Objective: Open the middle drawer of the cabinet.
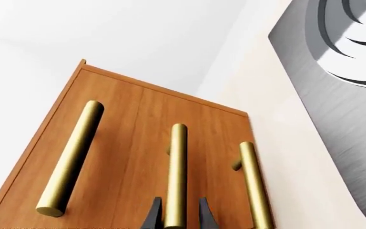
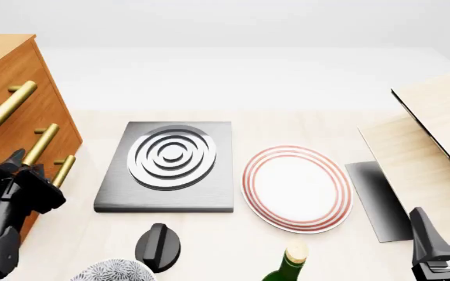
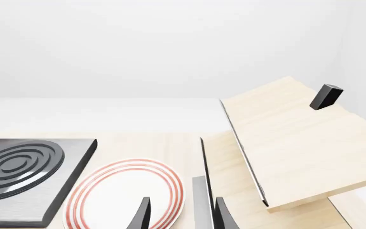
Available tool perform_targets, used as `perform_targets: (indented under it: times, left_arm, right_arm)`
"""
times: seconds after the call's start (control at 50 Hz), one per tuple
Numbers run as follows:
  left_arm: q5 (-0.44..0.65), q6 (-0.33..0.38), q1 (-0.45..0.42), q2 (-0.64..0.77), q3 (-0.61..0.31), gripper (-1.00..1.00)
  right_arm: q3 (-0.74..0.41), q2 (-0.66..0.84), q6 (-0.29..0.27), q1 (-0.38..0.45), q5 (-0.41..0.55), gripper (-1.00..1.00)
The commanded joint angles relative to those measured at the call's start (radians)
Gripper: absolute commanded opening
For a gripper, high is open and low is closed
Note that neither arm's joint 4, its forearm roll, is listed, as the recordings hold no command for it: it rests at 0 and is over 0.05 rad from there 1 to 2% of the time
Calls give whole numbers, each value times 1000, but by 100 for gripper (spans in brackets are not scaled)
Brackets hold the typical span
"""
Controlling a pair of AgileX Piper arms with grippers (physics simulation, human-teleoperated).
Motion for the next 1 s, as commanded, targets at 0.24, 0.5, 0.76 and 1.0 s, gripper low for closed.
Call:
perform_targets:
  times: [0.24, 0.5, 0.76, 1.0]
  left_arm:
    - [0, 47, 25, -51, -12, -100]
    - [0, 117, -37, -65, 3, -100]
    - [0, 219, -103, -108, -8, -100]
    - [0, 252, -131, -139, 6, -100]
  right_arm:
    - [2, 1, 1, 1, -2, 100]
    - [2, 1, 1, 2, -2, 100]
    - [2, 1, 1, 2, -2, 100]
    - [2, 0, 1, 1, -2, 100]
